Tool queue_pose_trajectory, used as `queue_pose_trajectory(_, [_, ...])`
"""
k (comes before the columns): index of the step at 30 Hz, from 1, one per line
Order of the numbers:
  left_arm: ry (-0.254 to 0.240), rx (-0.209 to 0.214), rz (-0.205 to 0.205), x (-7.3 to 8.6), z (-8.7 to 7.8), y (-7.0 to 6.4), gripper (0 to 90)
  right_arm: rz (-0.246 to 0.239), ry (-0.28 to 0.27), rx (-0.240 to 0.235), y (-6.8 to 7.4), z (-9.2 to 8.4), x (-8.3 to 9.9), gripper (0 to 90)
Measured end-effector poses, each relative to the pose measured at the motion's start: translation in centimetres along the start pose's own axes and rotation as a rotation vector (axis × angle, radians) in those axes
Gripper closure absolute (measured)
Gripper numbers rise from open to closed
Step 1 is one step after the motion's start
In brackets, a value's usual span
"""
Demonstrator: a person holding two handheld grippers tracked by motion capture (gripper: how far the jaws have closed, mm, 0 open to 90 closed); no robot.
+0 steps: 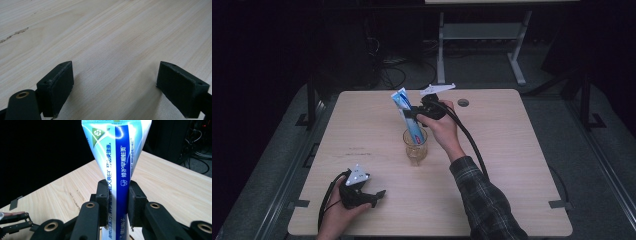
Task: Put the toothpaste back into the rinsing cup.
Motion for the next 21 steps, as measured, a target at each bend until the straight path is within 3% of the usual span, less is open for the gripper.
queue_pose_trajectory(21, [0.000,-0.001,0.001,0.0,0.0,0.0,13.5,-0.003,0.043,-0.005,0.5,0.3,2.8,73.8])
Point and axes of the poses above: each handheld gripper's, and its own axes: z roughly forward along the jaws, x roughly out of its underside, y roughly to its left, the point moved 10 cm from there along z, roughly forward along the jaws, and after that the axes turned 8 degrees about -z, right-handed, at the moved point
